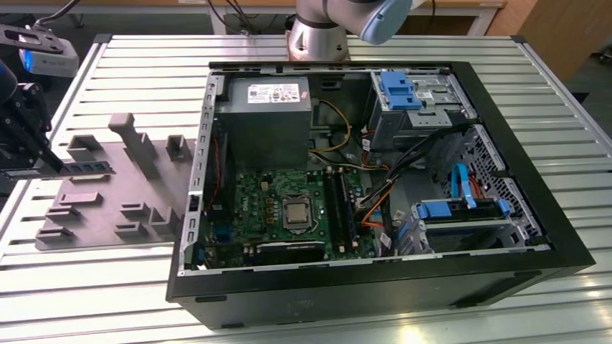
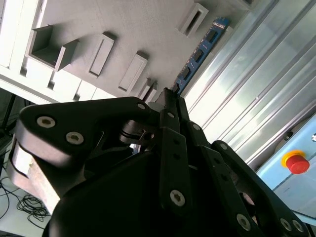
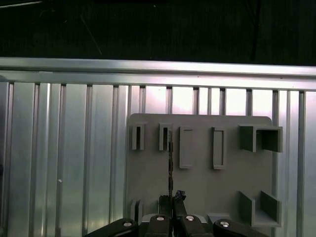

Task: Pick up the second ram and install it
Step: 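Pick up the second ram and move it above second insertion slot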

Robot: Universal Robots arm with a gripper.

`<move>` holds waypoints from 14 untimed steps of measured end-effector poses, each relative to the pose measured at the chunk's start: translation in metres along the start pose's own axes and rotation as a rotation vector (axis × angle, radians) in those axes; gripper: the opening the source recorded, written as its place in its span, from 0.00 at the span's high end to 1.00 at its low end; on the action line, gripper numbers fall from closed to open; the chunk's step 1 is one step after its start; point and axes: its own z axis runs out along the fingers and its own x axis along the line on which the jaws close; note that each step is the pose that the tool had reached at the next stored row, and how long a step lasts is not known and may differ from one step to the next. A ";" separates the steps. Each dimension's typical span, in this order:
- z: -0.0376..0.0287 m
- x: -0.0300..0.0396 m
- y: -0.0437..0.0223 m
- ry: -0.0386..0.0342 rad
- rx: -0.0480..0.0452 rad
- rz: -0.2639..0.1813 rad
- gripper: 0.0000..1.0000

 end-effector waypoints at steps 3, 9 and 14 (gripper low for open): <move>-0.0013 -0.0001 0.0000 0.0000 0.0000 0.000 0.86; -0.0037 -0.0002 0.0000 0.0000 0.0000 0.000 0.86; -0.0056 -0.0004 0.0000 0.0000 0.0000 0.000 0.86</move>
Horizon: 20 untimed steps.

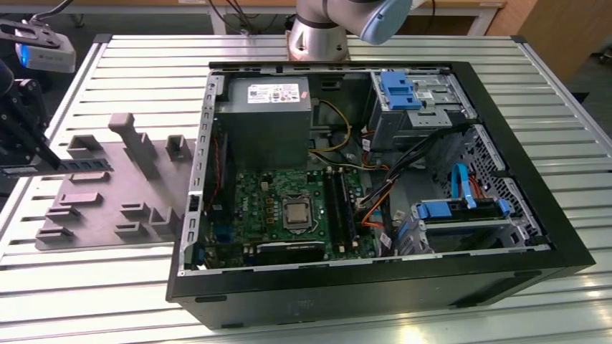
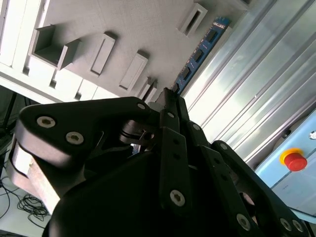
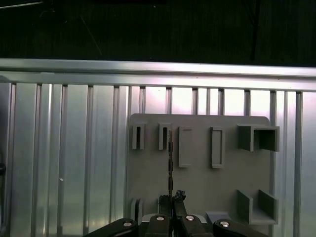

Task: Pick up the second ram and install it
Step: 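Pick up the second ram and move it above second insertion slot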

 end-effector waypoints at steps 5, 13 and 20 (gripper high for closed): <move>-0.0021 -0.0001 0.0000 0.0000 0.0000 0.000 0.86; -0.0052 -0.0003 0.0000 0.0000 0.0000 0.000 0.86; -0.0078 -0.0005 0.0000 0.0000 0.0000 0.000 0.86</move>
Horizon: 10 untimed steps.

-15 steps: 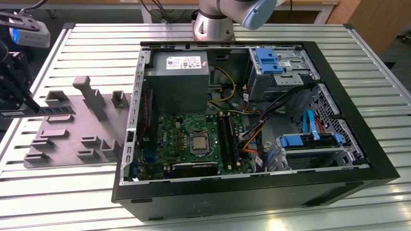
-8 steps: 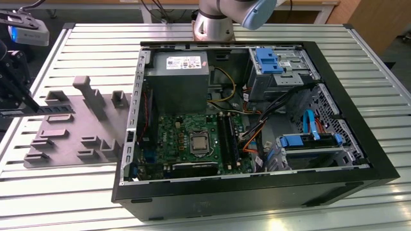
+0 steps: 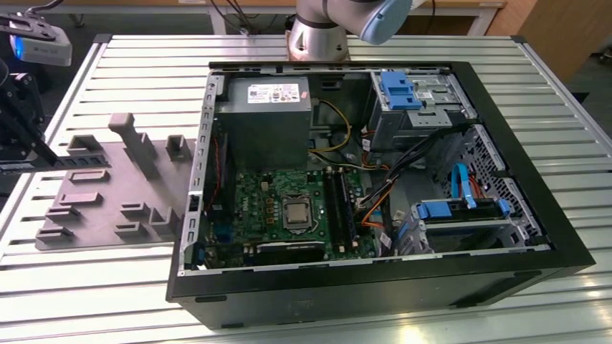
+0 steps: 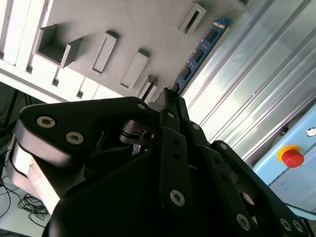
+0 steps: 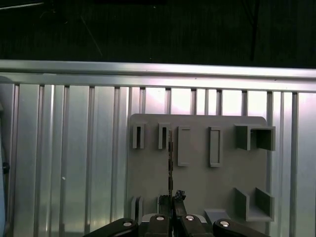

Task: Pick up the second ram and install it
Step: 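Pick up the second ram and move it above second insertion slot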

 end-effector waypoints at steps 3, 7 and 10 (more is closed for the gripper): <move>-0.0012 -0.0001 0.0000 0.0000 0.0000 0.000 0.86; -0.0025 -0.0003 0.0000 0.0000 0.0000 0.000 0.86; -0.0035 -0.0004 0.0000 0.0000 0.0000 0.000 0.86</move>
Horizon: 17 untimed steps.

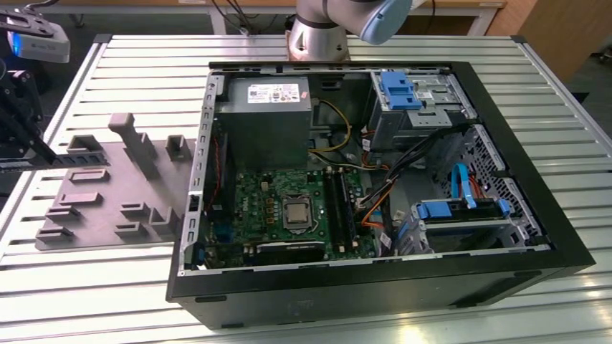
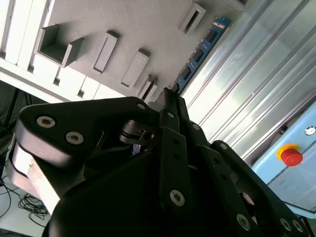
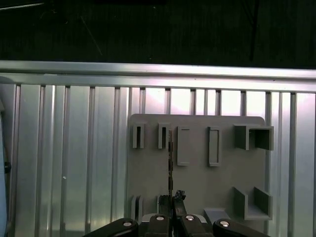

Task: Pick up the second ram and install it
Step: 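Pick up the second ram and move it above second insertion slot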

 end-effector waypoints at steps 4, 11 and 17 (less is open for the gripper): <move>-0.0027 -0.0002 0.0000 0.0000 0.0000 0.000 0.86; -0.0054 -0.0003 0.0000 0.0000 0.0000 0.000 0.86; -0.0077 -0.0005 0.0000 0.0000 0.0000 0.000 0.86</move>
